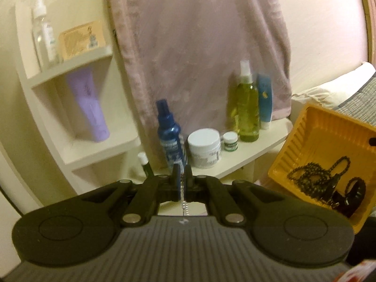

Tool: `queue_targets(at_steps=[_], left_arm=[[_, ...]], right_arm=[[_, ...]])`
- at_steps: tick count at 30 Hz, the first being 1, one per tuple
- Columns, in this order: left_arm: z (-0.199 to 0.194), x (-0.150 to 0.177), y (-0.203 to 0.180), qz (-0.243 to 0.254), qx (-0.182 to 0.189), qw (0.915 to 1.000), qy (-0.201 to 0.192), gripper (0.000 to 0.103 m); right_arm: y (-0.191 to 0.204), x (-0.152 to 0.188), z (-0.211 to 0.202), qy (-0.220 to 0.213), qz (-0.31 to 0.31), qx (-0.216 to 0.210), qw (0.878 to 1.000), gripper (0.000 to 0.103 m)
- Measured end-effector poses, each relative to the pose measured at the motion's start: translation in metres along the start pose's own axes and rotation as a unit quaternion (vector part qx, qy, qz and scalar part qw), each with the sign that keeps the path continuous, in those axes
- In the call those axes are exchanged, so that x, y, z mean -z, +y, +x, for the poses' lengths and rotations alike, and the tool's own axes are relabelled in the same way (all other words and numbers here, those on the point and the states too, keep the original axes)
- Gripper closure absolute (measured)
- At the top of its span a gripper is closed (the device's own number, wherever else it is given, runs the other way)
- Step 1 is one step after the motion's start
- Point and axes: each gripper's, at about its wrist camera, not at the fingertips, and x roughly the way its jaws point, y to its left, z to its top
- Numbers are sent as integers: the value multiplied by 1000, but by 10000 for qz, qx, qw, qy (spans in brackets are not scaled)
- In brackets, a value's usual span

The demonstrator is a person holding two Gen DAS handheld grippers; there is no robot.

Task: Organize jewelry
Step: 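Lift the pearl strand and carry it over the tray with the left tool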

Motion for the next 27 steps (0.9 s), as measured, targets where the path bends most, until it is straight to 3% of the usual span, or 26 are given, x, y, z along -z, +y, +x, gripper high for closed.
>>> queue_targets(at_steps=[27], left_arm=[[1,-49,-46,472,760,9957,-248,102]], right_arm=[[1,-1,1,-2,4,0,10000,97]])
